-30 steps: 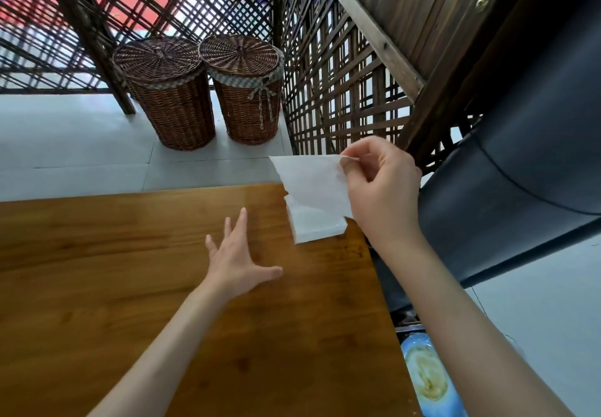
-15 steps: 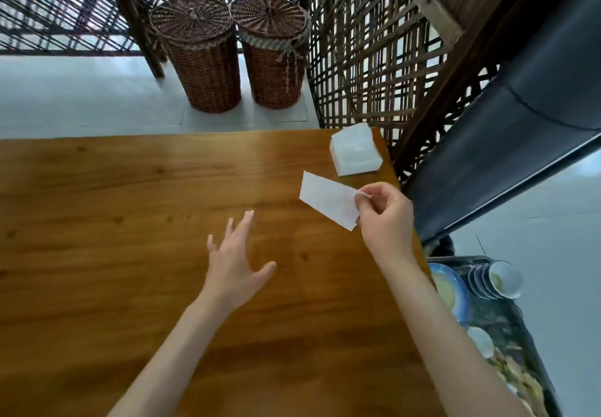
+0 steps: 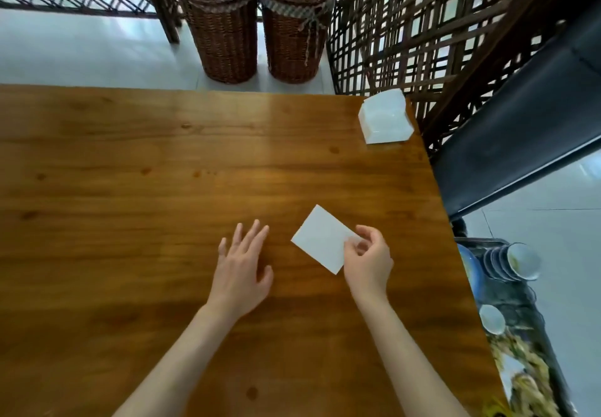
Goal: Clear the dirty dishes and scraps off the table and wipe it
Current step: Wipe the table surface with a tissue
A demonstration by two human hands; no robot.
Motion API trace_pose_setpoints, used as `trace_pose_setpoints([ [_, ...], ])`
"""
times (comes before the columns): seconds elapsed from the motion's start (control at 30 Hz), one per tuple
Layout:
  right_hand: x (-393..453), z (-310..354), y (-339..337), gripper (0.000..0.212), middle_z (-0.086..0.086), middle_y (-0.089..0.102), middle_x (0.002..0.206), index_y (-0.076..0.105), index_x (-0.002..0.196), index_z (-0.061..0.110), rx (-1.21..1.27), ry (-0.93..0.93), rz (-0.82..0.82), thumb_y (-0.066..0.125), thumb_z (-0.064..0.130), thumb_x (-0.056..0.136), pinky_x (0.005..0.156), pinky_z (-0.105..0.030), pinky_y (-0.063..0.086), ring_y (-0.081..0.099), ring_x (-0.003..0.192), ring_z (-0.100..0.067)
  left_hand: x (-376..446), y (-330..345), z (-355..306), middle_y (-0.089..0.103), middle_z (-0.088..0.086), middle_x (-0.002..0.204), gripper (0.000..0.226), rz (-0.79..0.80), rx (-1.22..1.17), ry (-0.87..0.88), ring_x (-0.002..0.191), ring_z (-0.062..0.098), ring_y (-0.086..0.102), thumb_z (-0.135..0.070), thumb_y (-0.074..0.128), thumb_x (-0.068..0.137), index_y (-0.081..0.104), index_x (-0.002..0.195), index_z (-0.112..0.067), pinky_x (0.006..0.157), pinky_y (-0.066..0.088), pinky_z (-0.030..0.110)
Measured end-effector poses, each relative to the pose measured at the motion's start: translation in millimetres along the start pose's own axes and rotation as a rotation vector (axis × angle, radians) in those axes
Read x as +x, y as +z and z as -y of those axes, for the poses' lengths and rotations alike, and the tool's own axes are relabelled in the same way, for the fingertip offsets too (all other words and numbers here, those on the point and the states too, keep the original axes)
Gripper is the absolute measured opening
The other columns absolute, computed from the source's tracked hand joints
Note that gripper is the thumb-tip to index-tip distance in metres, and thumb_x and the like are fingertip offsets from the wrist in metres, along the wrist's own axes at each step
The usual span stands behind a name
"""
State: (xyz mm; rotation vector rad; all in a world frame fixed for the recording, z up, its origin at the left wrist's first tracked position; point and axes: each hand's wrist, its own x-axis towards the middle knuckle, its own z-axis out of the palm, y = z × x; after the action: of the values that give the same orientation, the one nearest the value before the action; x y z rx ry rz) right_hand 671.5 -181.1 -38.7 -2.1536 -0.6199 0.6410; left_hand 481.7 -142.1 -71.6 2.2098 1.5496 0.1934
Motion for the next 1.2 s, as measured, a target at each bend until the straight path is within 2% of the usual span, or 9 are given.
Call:
trace_pose_setpoints([
  [0.1, -1.3, -6.7, -0.4, 0.04, -0.001, 0.055, 0.122, 0.054, 0.127, 0.021, -0.323, -0.265, -0.076, 0.062, 0.019, 0.088, 0.072, -0.016, 0.043, 0.052, 0.11, -0.016, 7.8, 4.8, -0.6, 0.013, -0.007, 0.157, 0.064, -0.007, 0.053, 0.034, 0.145, 0.02, 0.0, -0.033, 0.048, 0.092, 0.019, 0.149, -0.028, 0.112, -0.005, 0.039],
  [0.27, -5.5, -6.5, 17.1, 0.042, -0.012, 0.06, 0.118, 0.064, 0.118, 0.01, -0.546, -0.654, 0.044, 0.073, 0.006, 0.077, 0.073, -0.028, 0.055, 0.055, 0.111, -0.027, 27.9, 12.0, -2.6, 0.009, -0.004, 0.158, 0.058, -0.013, 0.142, 0.061, 0.146, 0.024, 0.0, -0.036, 0.037, 0.097, 0.016, 0.15, -0.027, 0.114, -0.001, 0.042],
  [0.43, 2.6, -6.5, 39.7, 0.037, -0.003, 0.056, 0.127, 0.057, 0.127, 0.016, -0.613, -0.677, 0.26, 0.057, 0.009, 0.09, 0.087, -0.028, 0.05, 0.047, 0.12, -0.02, 46.6, 15.8, 3.5, 0.008, -0.003, 0.158, 0.058, -0.015, 0.185, 0.07, 0.146, 0.025, 0.0, -0.038, 0.033, 0.097, 0.014, 0.15, -0.026, 0.114, -0.001, 0.042],
  [0.53, 8.9, -7.5, 42.3, 0.022, -0.004, 0.061, 0.114, 0.066, 0.11, 0.013, -0.66, -0.716, 0.278, 0.057, 0.01, 0.091, 0.083, -0.028, 0.05, 0.051, 0.109, -0.02, 61.7, 16.7, 8.2, 0.008, -0.003, 0.158, 0.06, -0.003, 0.205, 0.084, 0.146, 0.024, -0.001, -0.042, 0.031, 0.096, 0.012, 0.151, -0.025, 0.114, -0.001, 0.042],
  [0.7, 15.1, -8.0, 37.2, 0.002, -0.005, 0.067, 0.081, 0.072, 0.077, 0.007, -0.581, -0.753, 0.241, 0.073, 0.005, 0.078, 0.063, -0.024, 0.052, 0.062, 0.08, -0.019, 74.7, 20.4, 8.8, 0.01, -0.004, 0.158, 0.062, -0.025, 0.212, 0.088, 0.146, 0.021, 0.0, -0.044, 0.025, 0.094, 0.012, 0.151, -0.025, 0.114, 0.0, 0.041],
  [0.83, 54.9, 1.5, 43.5, 0.015, -0.007, 0.064, 0.09, 0.071, 0.088, 0.004, -0.512, -0.597, 0.172, 0.056, 0.006, 0.09, 0.067, -0.019, 0.036, 0.054, 0.09, -0.02, 75.6, 22.5, 11.0, 0.012, -0.004, 0.157, 0.063, -0.045, 0.218, 0.081, 0.144, 0.018, -0.001, -0.047, 0.018, 0.091, 0.014, 0.15, -0.026, 0.113, 0.0, 0.041],
  [0.93, 78.8, 16.2, 53.1, 0.018, -0.007, 0.065, 0.099, 0.07, 0.097, 0.005, -0.448, -0.481, 0.114, 0.053, 0.008, 0.092, 0.073, -0.02, 0.039, 0.054, 0.096, -0.019, 77.1, 22.1, 10.7, 0.014, -0.004, 0.157, 0.061, -0.048, 0.214, 0.074, 0.143, 0.017, -0.002, -0.046, 0.019, 0.092, 0.015, 0.15, -0.027, 0.114, -0.001, 0.04],
  [1.13, 44.1, 4.6, 55.0, 0.014, -0.003, 0.067, 0.092, 0.072, 0.09, 0.009, -0.438, -0.602, 0.316, 0.058, 0.011, 0.09, 0.069, -0.009, 0.033, 0.056, 0.089, -0.014, 76.8, 23.0, 11.8, 0.016, -0.004, 0.156, 0.061, -0.031, 0.216, 0.06, 0.143, 0.017, 0.0, -0.043, 0.025, 0.092, 0.017, 0.15, -0.026, 0.114, 0.002, 0.042],
  [1.2, 41.0, -5.9, 44.8, 0.013, -0.002, 0.067, 0.092, 0.071, 0.09, 0.009, -0.447, -0.62, 0.356, 0.058, 0.01, 0.089, 0.07, -0.012, 0.037, 0.056, 0.089, -0.016, 76.7, 23.2, 11.3, 0.016, -0.005, 0.156, 0.061, -0.031, 0.214, 0.06, 0.143, 0.017, 0.001, -0.043, 0.026, 0.091, 0.017, 0.15, -0.027, 0.114, 0.003, 0.042],
])
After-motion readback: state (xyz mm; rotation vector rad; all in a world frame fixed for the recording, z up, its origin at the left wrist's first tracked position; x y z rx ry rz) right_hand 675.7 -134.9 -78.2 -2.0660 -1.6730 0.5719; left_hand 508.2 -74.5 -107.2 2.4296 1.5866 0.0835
